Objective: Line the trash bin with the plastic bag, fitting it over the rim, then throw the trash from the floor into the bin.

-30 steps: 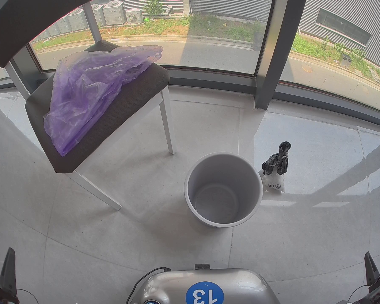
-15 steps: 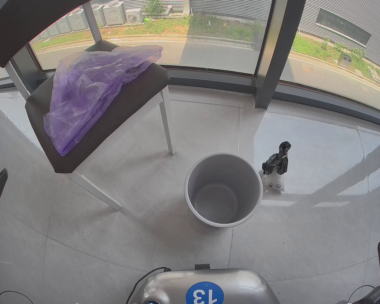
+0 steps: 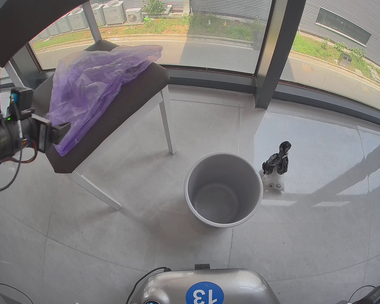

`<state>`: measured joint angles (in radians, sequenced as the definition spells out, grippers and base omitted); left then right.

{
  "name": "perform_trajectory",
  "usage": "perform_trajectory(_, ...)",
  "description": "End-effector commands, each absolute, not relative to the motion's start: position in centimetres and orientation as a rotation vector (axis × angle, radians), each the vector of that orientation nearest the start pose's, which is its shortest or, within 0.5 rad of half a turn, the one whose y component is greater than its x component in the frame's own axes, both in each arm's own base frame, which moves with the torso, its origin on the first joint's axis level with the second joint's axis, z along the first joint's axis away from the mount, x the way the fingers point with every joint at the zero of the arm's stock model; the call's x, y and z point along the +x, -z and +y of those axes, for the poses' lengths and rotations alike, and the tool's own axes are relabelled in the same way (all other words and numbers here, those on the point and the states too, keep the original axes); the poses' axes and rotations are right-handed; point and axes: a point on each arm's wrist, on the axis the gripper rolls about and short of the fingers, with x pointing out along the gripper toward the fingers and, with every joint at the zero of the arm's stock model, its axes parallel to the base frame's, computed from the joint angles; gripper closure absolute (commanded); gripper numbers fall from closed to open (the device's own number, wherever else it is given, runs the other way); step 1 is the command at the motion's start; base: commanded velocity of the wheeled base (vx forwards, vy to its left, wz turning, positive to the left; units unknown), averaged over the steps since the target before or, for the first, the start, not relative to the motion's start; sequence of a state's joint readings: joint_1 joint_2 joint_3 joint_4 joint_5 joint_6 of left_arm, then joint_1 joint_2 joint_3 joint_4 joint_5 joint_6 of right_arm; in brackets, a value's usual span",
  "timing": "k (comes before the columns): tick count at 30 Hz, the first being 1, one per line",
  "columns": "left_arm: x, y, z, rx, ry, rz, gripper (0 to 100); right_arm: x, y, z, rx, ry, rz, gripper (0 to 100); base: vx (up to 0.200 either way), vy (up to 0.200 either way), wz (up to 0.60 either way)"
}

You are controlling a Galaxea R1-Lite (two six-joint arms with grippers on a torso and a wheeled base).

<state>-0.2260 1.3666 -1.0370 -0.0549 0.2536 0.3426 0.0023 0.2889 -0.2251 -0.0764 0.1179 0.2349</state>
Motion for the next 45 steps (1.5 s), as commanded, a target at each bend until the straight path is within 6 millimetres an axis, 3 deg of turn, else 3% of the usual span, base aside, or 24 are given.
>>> perform_trajectory(1, 25.7, -26.4, -5.5, 0.433, 0.036, 0.345, 0, 0.5, -15.8, 0.3, 0.240, -0.109, 0.058, 0, 0.000, 0.000, 0.00)
perform_trajectory(9, 28.4, -24.5, -4.0, 0.433, -0.006, 0.411, 0, 1.0, -16.2, 0.2, 0.242, -0.090, 0.074, 0, 0.000, 0.000, 0.00)
perform_trajectory(14, 28.9, -24.4, -2.5, 0.410, -0.018, 0.404, 0, 1.1, -15.9, 0.2, 0.245, -0.087, 0.089, 0, 0.000, 0.000, 0.00)
perform_trajectory(25, 27.2, -26.1, 0.2, 0.366, -0.018, 0.356, 0, 1.0, -15.1, 0.3, 0.246, -0.090, 0.102, 0, 0.000, 0.000, 0.00)
perform_trajectory(32, 27.3, -26.7, 1.8, 0.356, -0.054, 0.344, 0, 1.0, -14.6, 0.3, 0.247, -0.097, 0.117, 0, 0.000, 0.000, 0.00)
perform_trajectory(45, 25.5, -26.1, 1.9, 0.396, -0.077, 0.361, 0, 0.5, -13.7, 0.3, 0.247, -0.117, 0.110, 0, 0.000, 0.000, 0.00)
